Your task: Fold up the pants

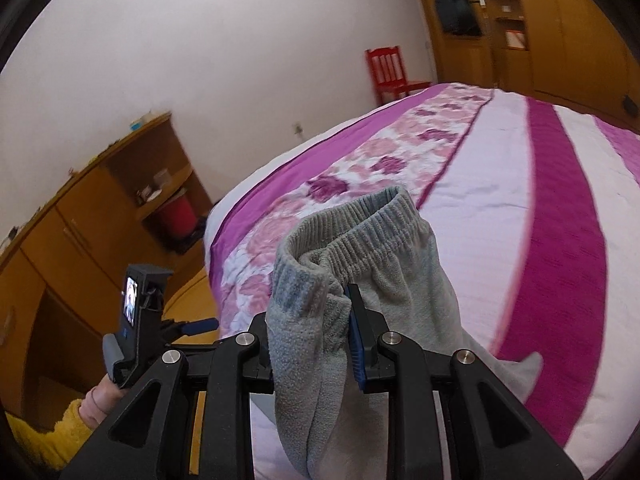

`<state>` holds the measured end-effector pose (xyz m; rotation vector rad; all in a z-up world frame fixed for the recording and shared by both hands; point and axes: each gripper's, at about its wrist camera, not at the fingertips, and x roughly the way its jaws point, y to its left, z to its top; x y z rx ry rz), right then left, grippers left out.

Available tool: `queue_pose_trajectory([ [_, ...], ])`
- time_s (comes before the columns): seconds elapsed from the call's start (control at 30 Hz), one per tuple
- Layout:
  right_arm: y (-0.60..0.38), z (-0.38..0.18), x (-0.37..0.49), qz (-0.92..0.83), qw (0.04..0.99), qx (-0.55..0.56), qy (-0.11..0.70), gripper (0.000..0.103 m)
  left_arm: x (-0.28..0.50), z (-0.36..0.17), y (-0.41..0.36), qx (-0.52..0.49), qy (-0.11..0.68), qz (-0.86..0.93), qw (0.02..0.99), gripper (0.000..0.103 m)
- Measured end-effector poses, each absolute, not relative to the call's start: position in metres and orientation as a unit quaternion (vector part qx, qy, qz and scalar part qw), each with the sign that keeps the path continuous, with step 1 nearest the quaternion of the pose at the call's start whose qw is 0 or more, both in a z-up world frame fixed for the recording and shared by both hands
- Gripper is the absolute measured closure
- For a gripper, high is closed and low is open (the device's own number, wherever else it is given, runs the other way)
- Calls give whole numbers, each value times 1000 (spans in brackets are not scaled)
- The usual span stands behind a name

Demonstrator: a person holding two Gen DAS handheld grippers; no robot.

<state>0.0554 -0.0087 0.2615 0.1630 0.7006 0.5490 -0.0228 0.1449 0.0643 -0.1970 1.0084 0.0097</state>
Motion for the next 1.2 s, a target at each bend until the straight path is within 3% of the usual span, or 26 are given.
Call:
queue_pose_trajectory([
  [0.47,106,176,105,321,833,13,450,77,-30,46,185,-122,485,34,865,28],
  [0.67,126,138,115,352,793,26,498,67,-33,35,196,-135,494,42,858,28],
  [0.77,124,142,109,378,781,49,496,58,-34,33,198,-139,495,45,856,28],
  [0.97,98,176,90,371,813,21,448,56,-36,42,198,-162,486,29,858,28],
  [1.2,42,178,79,288,843,-4,454,55,-37,67,184,-185,469,-4,864,28],
])
